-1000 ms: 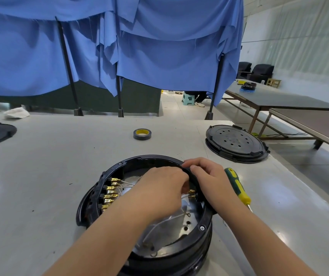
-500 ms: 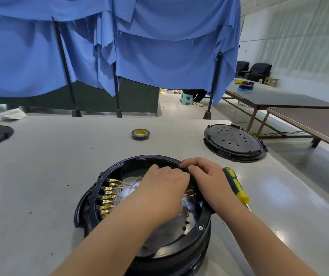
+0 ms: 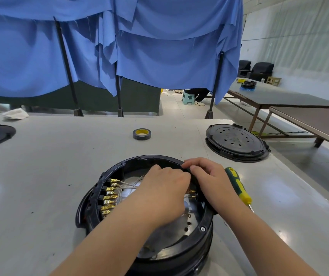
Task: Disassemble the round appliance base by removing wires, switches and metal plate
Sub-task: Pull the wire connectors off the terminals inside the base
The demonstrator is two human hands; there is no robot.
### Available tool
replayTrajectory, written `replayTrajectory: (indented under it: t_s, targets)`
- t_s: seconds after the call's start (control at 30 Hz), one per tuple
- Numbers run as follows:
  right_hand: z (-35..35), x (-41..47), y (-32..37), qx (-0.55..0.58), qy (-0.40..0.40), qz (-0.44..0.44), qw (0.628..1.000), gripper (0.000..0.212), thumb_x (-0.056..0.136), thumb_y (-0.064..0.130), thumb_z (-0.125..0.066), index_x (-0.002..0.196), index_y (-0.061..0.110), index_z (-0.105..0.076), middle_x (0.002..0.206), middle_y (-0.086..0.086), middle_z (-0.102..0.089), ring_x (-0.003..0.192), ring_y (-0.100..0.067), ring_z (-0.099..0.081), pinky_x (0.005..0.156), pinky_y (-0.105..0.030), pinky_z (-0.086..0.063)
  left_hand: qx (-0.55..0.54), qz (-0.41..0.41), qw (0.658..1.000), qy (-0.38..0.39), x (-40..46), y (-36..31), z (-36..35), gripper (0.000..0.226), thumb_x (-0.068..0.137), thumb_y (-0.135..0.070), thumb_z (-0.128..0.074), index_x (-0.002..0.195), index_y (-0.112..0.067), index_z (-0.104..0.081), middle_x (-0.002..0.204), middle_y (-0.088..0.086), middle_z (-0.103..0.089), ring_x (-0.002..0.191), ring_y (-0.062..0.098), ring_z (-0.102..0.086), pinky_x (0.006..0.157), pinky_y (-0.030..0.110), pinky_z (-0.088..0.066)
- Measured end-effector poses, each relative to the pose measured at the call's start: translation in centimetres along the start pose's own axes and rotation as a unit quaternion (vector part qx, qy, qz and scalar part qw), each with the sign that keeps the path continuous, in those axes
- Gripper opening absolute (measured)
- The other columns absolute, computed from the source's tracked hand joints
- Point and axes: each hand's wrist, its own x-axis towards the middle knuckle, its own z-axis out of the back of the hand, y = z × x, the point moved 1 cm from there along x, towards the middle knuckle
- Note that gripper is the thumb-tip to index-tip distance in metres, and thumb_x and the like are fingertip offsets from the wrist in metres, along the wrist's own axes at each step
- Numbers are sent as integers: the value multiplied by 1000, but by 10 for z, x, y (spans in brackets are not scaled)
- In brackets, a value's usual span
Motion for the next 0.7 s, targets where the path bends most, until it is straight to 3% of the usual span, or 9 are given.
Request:
replayTrajectory:
  t_s: [0.27,0.4,0.7]
  targets:
    - [0,1,0,6,6,3,1000,27,90,-1,-52,85,17,-73,98,4,-70,89,-7,-66,76,-19,-53,-46,36,996,67,3,-2,1,19,91,-20,-54,90,-23,-36,92,-3,-45,99,23,-52,77,32,-31]
    - [0,0,0,17,9,6,1000,29,87,-5,-53,85,17,-72,98,1,-70,91,-11,-67,79,-23,-55,-16,23,998,50,3,-2,1,13,93,-27,-55,97,-26,-42,110,-1,-56,107,23,-53,79,33,-29]
    - [2,2,1,-8,32,6,999,42,80,-15,-53,83,23,-71,98,2,-70,90,-11,-68,78,-26,-58,2,15,999,31,4,-2,1,16,93,-31,-56,95,-25,-42,101,-2,-53,103,21,-53,77,32,-30]
